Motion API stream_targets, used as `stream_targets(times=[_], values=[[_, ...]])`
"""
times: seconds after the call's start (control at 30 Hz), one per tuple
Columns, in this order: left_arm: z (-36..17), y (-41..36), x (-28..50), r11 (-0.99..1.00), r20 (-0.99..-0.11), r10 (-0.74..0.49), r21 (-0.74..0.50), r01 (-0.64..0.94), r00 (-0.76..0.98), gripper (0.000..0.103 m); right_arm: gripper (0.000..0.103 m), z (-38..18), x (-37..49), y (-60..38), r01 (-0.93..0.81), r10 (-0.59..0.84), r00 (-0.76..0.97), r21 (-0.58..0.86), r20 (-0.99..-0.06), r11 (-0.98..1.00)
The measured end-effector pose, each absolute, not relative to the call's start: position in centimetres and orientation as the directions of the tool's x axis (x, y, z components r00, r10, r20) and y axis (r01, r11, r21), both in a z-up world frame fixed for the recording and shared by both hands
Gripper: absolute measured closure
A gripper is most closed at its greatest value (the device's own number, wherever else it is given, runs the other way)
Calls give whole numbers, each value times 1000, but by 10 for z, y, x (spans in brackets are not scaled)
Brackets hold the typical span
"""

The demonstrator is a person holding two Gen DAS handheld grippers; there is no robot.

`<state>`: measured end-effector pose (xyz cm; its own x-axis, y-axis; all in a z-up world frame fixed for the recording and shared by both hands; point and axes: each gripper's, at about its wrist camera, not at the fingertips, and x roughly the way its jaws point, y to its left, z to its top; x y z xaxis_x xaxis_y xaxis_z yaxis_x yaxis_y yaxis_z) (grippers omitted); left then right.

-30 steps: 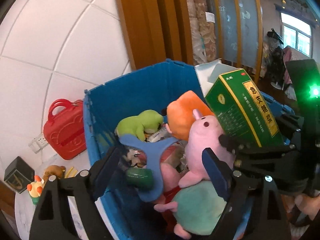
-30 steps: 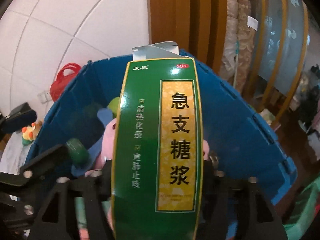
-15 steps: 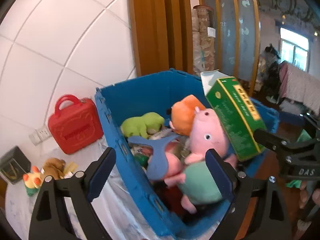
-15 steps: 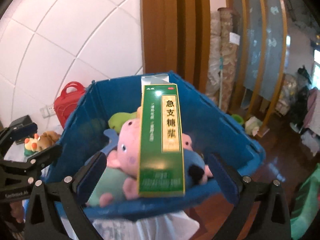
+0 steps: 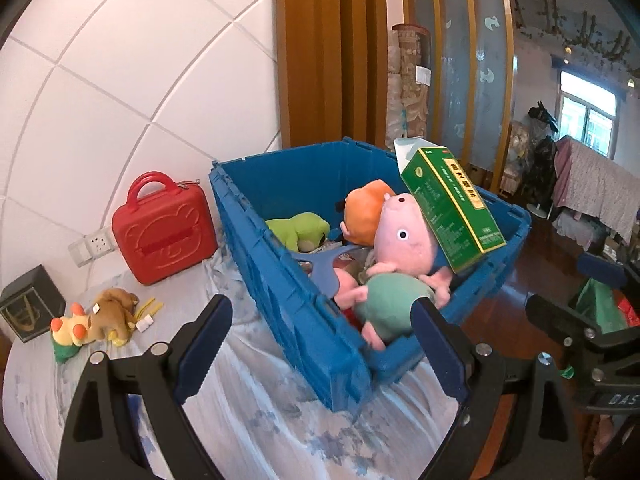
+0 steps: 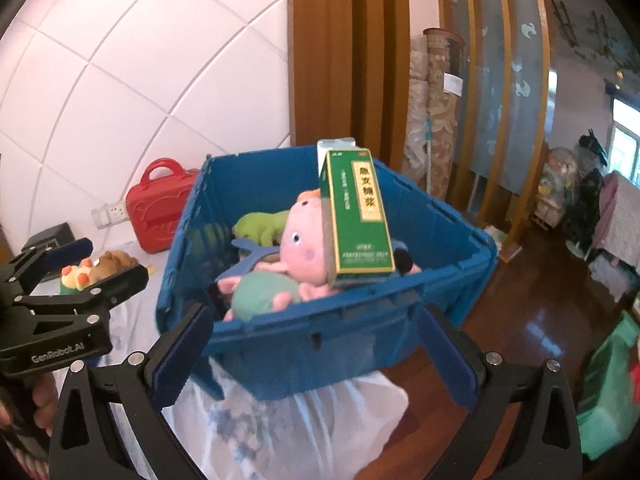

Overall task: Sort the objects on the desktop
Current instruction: 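Open both tools to drop the jar and syrup box into the crate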

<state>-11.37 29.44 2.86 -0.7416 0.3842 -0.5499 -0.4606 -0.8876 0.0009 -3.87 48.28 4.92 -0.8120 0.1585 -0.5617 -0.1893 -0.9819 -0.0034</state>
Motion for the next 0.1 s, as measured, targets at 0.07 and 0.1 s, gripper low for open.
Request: stream_targets(times=[0.07, 0.1], values=[[29, 289, -106, -887, -547, 392, -10, -462, -740, 12, 0, 48, -32, 478, -190, 159, -810, -5, -564, -982], [29, 287, -104, -888, -547, 391, -12, -460, -740, 12, 0, 47, -29, 476, -191, 160, -810, -3, -565, -982]])
